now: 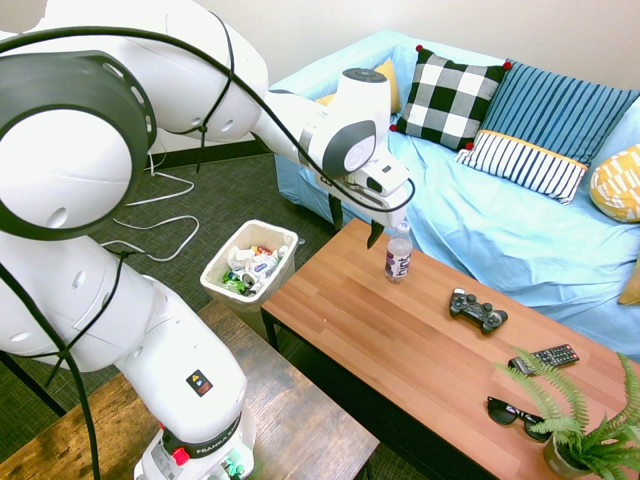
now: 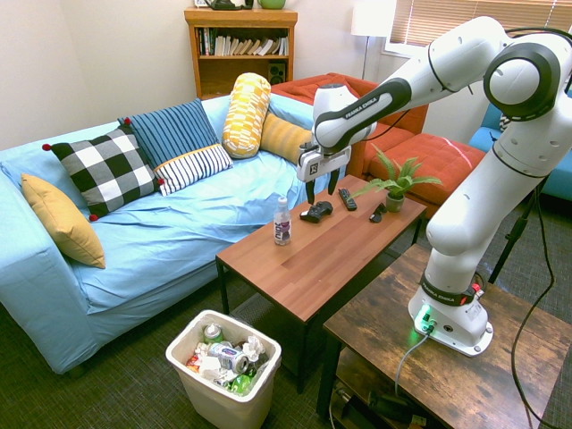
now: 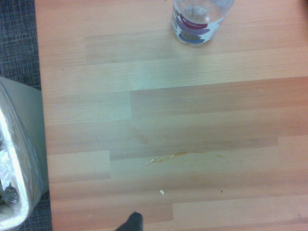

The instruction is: Throw the bottle in the trash bin

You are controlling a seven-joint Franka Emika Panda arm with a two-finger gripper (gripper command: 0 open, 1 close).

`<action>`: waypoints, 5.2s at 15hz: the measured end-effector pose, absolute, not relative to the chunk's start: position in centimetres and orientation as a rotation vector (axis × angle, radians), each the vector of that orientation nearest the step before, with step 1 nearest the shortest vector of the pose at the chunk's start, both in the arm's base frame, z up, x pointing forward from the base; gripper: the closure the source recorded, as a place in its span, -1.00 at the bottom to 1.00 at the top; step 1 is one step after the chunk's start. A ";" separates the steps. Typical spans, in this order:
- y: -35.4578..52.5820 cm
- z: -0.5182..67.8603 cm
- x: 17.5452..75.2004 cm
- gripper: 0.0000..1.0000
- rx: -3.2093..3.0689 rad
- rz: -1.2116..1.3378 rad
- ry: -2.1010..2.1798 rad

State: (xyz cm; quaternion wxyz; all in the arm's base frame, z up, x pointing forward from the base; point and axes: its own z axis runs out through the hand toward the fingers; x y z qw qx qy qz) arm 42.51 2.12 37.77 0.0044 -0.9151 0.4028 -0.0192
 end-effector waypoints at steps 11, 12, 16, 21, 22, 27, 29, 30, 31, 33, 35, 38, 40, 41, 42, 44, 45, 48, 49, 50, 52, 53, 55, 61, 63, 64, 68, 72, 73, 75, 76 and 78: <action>3.4 34.8 48.3 -1.00 -2.816 -0.213 1.453; 3.4 34.5 49.5 -1.00 -2.810 -0.220 1.478; 3.5 32.6 54.4 -1.00 -2.780 -0.216 1.542; 3.0 28.7 58.9 -1.00 -2.768 -0.182 1.602; 2.9 27.8 59.6 -1.00 -2.768 -0.173 1.613; 2.1 25.1 62.1 1.00 -2.739 -0.147 1.669; 2.2 25.0 62.4 1.00 -2.734 -0.148 1.672; 2.1 25.1 62.4 1.00 -2.729 -0.149 1.675; 2.0 25.1 62.5 1.00 -2.725 -0.149 1.680; 1.8 25.1 62.5 1.00 -2.723 -0.147 1.682; 1.7 25.1 62.5 1.00 -2.719 -0.142 1.680; 1.8 25.2 62.5 1.00 -2.717 -0.141 1.678; 1.8 25.2 62.5 1.00 -2.714 -0.139 1.679; 1.7 25.2 62.5 1.00 -2.715 -0.139 1.678; 1.7 25.2 62.5 1.00 -2.717 -0.138 1.674; 2.0 25.7 62.6 1.00 -2.719 -0.147 1.662; 2.5 26.4 62.6 1.00 -2.721 -0.160 1.646; 7.6 30.9 61.5 1.00 -2.750 -0.211 1.515; 10.7 32.5 60.5 1.00 -2.772 -0.217 1.439; 14.5 33.9 59.0 1.00 -2.795 -0.222 1.355; 21.6 35.1 55.7 1.00 -2.852 -0.202 1.203; 25.0 34.9 53.9 1.00 -2.884 -0.182 1.132; 30.1 33.2 51.0 1.00 -2.946 -0.149 1.019; 41.0 21.5 49.3 1.00 -3.115 -0.123 0.810; 44.6 18.2 49.5 1.00 -3.136 -0.159 0.768; 46.2 17.0 49.4 1.00 -3.139 -0.175 0.752; 50.1 14.6 49.1 -1.00 -3.151 -0.225 0.715; 50.8 13.9 48.8 -1.00 -3.145 -0.171 0.754; 50.7 13.9 48.8 -1.00 -3.145 -0.167 0.759; 50.7 13.9 48.8 -1.00 -3.145 -0.163 0.764; 50.7 13.9 48.8 -1.00 -3.144 -0.162 0.765; 50.8 13.9 48.7 -1.00 -3.142 -0.160 0.767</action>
